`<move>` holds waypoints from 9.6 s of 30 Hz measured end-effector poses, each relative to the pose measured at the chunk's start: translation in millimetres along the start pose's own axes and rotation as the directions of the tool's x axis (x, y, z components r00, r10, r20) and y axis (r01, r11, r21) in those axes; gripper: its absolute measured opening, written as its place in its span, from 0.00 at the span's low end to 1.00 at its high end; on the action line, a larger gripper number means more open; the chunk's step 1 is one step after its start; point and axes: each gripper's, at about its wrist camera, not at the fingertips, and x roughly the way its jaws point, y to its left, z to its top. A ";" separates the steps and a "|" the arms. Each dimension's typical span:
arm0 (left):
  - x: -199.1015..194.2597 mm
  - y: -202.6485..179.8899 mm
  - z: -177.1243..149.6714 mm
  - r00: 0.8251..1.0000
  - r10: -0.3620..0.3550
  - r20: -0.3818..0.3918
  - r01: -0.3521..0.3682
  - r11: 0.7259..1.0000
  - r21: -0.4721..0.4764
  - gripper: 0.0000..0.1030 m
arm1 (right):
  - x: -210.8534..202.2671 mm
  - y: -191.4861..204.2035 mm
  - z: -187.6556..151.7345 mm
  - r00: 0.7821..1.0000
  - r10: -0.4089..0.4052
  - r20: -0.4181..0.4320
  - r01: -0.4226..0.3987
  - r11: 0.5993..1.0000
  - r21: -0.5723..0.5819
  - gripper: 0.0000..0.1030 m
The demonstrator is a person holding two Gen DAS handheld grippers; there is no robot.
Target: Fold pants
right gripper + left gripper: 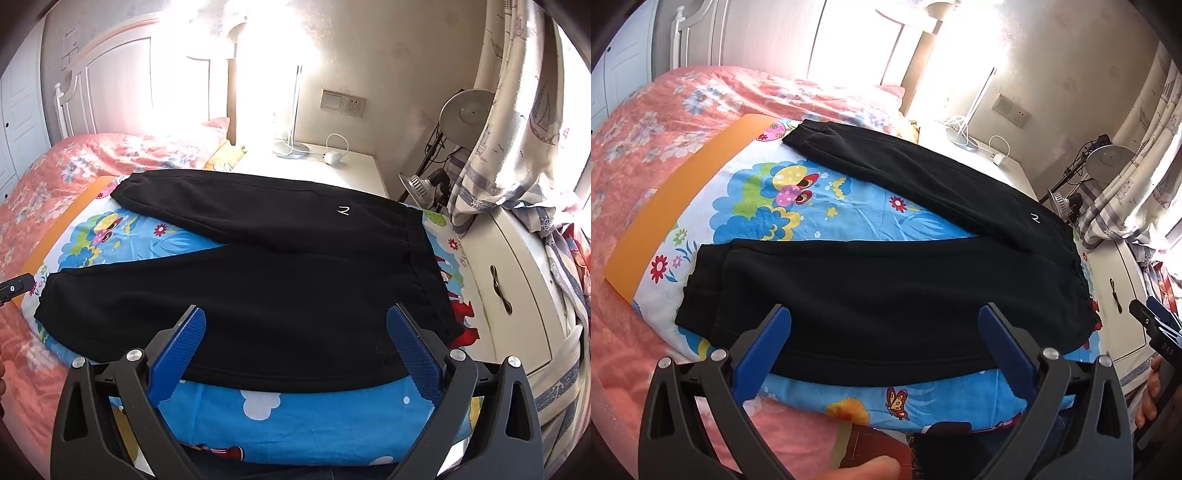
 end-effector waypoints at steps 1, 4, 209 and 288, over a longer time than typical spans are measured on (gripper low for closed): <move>-0.3 -0.3 0.0 1.000 0.001 0.001 -0.001 1.000 -0.002 0.98 | -0.3 -0.4 0.1 1.000 0.000 0.000 0.000 1.000 0.002 0.93; -1.3 -1.2 -0.5 1.000 0.002 0.003 -0.002 1.000 -0.007 0.98 | -1.4 -1.2 0.4 1.000 0.002 0.001 -0.002 1.000 0.001 0.93; 176.8 -110.9 -113.6 0.900 -0.426 -0.089 0.307 0.766 -0.565 0.06 | 162.3 -310.3 -127.4 0.916 0.400 -0.035 -0.298 0.735 0.610 0.14; 74.3 227.8 -64.1 0.990 -0.051 0.134 0.138 0.603 -0.786 0.05 | 175.4 -308.4 -95.8 0.911 0.413 -0.024 -0.296 0.692 0.658 0.15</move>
